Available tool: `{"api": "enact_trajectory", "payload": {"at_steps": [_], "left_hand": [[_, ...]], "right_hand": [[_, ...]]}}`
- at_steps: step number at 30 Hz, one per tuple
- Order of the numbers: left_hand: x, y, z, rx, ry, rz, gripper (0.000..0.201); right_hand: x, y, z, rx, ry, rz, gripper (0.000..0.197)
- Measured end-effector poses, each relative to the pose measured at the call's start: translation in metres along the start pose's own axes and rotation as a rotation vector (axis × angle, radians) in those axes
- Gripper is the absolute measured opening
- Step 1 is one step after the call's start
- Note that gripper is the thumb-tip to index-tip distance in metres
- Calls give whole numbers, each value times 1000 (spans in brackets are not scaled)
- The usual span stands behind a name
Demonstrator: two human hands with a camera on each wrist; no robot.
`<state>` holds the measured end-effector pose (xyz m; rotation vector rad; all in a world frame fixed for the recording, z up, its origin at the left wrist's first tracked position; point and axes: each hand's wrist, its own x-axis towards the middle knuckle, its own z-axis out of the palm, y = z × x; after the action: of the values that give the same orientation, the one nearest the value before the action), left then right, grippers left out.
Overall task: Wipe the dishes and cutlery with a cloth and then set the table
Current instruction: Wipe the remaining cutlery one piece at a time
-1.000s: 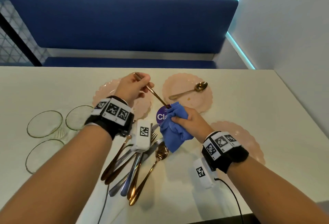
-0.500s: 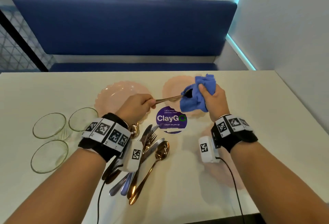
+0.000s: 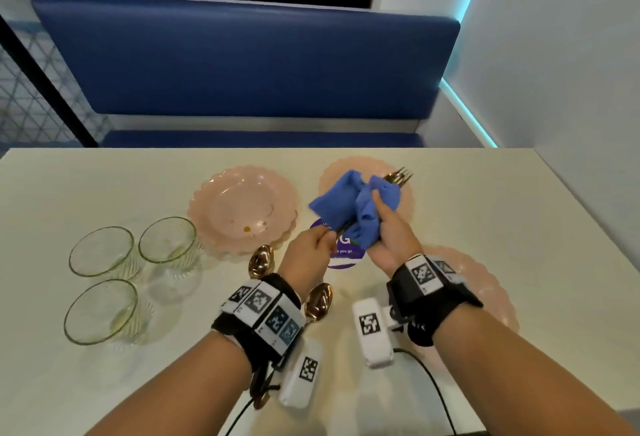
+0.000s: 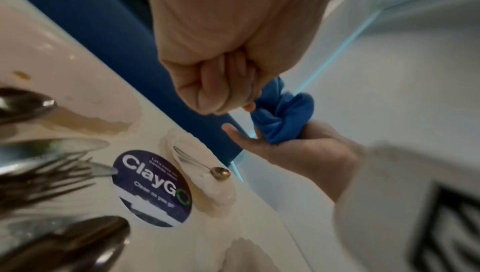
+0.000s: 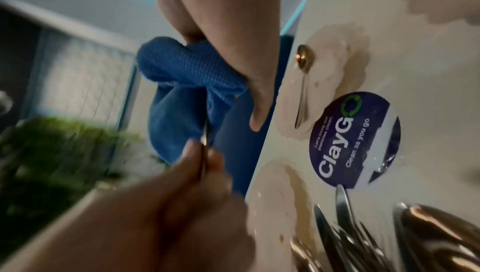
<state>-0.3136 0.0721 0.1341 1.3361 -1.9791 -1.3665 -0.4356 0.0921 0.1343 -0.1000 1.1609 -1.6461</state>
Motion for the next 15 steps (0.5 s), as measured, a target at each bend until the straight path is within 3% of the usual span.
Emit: {"api": "enact_trajectory", "payload": {"at_steps": [3,5,7,8,10,13,15], "left_hand": [[1,7,0,-138,-20,-121,27],[-2,4,-4,-267,-140,-245,25],[1,-4,-17,-366,-257,-334,8],[6,-10,-25,-411,-245,-359,19],[18,-16,-43,-533,-141,-344,35],[23,-9,-50,-650,-198,-215,24],[23,-6,-46,-689,-183,-204,26]], "right_hand": [[0,15,6,-129,-120,-27,33],[-3,14,5,-253,-150,-74,22],[-2,12,1,-405,-179,-147,17],[-2,12,-1,-474,-194,-176,16],[-4,13,-2,-588,-258,-193,17],[-13,20,6,-826,-406,-204,20],[-16,33,15,-869,-388,-217,18]]}}
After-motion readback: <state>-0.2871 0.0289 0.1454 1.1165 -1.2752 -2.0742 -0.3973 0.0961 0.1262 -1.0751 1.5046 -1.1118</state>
